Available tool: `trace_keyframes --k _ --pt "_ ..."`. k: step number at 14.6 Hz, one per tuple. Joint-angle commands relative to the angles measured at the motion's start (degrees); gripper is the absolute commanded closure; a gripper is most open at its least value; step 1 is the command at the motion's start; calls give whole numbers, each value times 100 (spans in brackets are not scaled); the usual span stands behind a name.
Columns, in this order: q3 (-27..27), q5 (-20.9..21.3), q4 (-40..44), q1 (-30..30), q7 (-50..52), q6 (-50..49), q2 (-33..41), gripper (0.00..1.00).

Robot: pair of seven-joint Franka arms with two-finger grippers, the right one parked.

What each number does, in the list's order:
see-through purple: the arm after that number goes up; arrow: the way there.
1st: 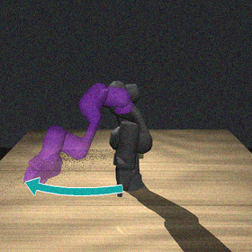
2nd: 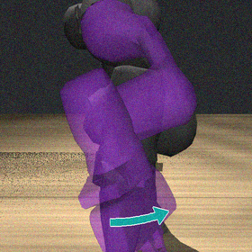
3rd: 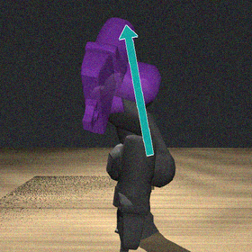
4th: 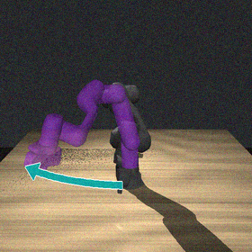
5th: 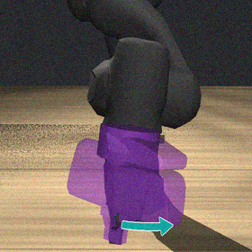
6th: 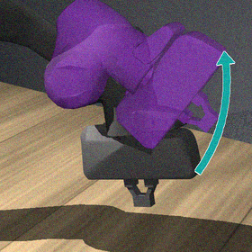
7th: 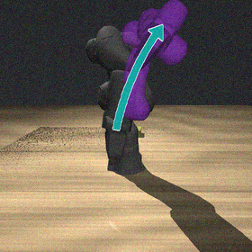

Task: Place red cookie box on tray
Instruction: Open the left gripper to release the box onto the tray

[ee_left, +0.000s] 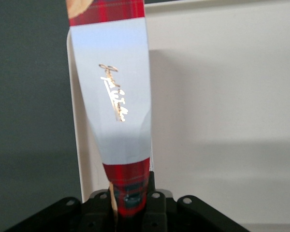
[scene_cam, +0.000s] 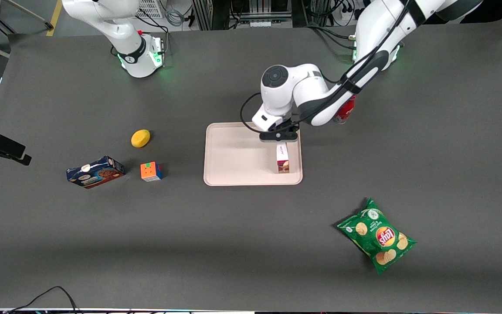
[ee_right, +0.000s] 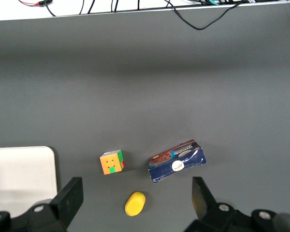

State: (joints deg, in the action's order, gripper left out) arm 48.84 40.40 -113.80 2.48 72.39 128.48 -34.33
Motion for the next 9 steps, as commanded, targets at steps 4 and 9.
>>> trace_keyframes --k 4,9 --pt "-208 232 174 42 144 124 -232 92" --pt "-226 241 174 42 170 239 -267 35"
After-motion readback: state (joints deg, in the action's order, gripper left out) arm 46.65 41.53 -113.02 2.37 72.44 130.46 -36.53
